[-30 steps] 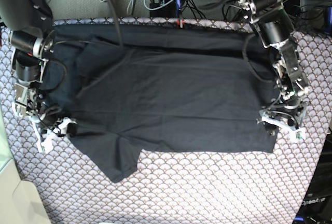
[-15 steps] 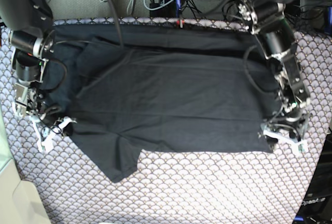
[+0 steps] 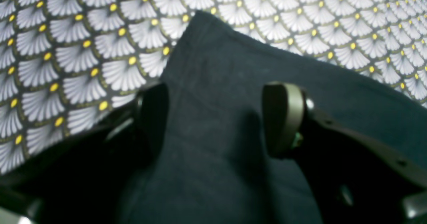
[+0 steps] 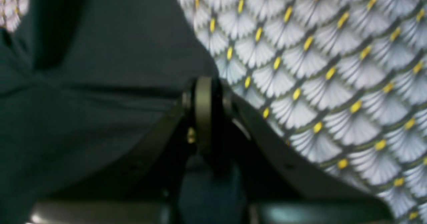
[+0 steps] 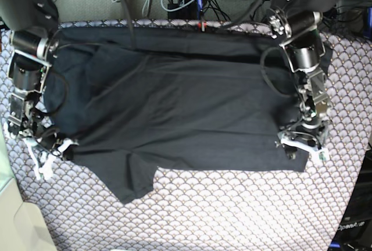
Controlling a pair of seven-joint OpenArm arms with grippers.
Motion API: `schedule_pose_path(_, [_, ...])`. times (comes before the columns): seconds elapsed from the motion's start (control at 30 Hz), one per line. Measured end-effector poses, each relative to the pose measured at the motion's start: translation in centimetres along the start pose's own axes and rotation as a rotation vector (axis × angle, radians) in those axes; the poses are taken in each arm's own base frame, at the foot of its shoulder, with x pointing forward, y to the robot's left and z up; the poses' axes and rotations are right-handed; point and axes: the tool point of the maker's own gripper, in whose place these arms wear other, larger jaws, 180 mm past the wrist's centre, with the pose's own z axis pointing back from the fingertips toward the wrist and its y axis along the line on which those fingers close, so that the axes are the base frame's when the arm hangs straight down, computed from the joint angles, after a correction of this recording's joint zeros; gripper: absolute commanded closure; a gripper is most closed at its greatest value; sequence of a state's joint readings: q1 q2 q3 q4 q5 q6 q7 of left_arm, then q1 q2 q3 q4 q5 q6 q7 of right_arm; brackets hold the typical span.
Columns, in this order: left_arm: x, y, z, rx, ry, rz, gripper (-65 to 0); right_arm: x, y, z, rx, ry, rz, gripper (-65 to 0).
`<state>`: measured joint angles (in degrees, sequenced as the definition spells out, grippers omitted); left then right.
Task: Fold the T-shirt properly
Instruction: 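Adjust both grippers' grip on the hem corners of the shirt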
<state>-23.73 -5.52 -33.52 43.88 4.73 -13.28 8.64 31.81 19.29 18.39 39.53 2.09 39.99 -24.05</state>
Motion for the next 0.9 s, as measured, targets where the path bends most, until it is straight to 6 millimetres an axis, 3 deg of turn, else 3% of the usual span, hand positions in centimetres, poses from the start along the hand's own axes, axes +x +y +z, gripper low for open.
schedule_pose_path(0.13, [0.3,0.0,0.0,-0.001,-0.031,0.003,-42.9,-1.6,1.4,-0.1,0.013,0.018,0.023,-1.9])
schedule_pose_path(0.33, [3.6,-0.8,-1.1,-0.012,-0.108,0.022,-43.0,-2.9,2.5,-0.4,0.030,0.035,0.017,-1.9])
schedule_pose_path(0.57, [1.9,2.5,-2.2,0.094,-0.011,0.043,-43.0,-3.4,2.5,-0.4,0.030,0.044,0.017,-1.9])
schedule_pose_path(0.77, [3.3,1.4,-3.3,0.071,-0.014,0.064,-43.0,-3.4,2.5,-0.4,0.030,0.044,0.016,-1.9])
schedule_pose_path(0.9, [1.2,0.0,-3.4,0.039,0.043,-0.004,-43.0,-3.4,2.5,-0.4,0.030,0.044,0.016,-1.9])
